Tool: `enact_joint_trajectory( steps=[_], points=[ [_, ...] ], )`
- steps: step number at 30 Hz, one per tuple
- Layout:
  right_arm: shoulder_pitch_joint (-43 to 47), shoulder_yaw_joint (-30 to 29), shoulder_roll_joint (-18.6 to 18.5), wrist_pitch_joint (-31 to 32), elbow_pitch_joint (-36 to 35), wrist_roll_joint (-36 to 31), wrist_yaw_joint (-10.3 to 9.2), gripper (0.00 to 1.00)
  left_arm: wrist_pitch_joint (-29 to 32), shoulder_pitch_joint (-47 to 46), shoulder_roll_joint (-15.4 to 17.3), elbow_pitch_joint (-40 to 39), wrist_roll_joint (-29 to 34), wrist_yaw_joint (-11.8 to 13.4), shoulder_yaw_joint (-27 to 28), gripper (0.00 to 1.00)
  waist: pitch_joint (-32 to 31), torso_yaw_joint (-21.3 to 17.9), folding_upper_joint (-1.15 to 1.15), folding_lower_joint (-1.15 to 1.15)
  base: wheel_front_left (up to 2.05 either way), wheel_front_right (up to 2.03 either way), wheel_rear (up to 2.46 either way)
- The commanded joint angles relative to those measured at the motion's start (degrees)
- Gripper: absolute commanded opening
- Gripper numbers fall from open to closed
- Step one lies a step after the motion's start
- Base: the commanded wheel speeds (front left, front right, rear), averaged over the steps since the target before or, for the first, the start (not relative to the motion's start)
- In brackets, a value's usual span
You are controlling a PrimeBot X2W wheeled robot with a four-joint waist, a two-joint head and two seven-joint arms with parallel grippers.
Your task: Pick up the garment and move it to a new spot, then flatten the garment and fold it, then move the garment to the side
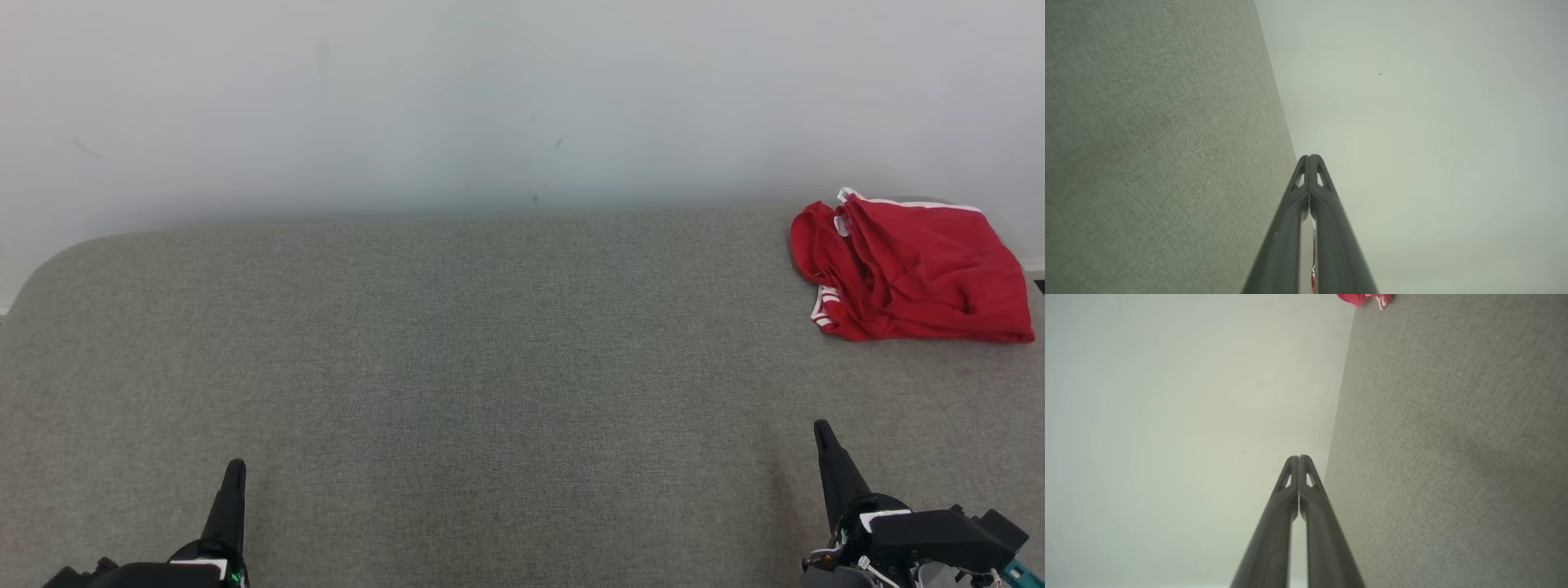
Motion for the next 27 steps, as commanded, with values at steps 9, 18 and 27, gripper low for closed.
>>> enact_joint_trajectory(
  steps=[9,18,27],
  points=[
    [-1.21,-0.1,0.06,0.85,0.24,4.82,-0.11,0.0,0.97,-1.49,-0.51,0.33,-4.58,-0.77,0.53,0.0,0.37,-0.15,0.0,0.0,0.0,0.0,0.0],
    [-1.67,-0.11,0.08,1.36,0.51,7.88,-0.12,0.0,1.51,-1.81,-0.78,0.61,-7.64,-0.99,0.77,0.0,0.69,-0.29,0.0,0.0,0.0,0.0,0.0],
    [-1.63,-0.1,0.08,1.36,0.51,7.89,-0.12,0.0,1.5,-1.78,-0.77,0.59,-7.63,-0.94,0.74,0.0,0.69,-0.29,0.0,0.0,0.0,0.0,0.0]
  ],
)
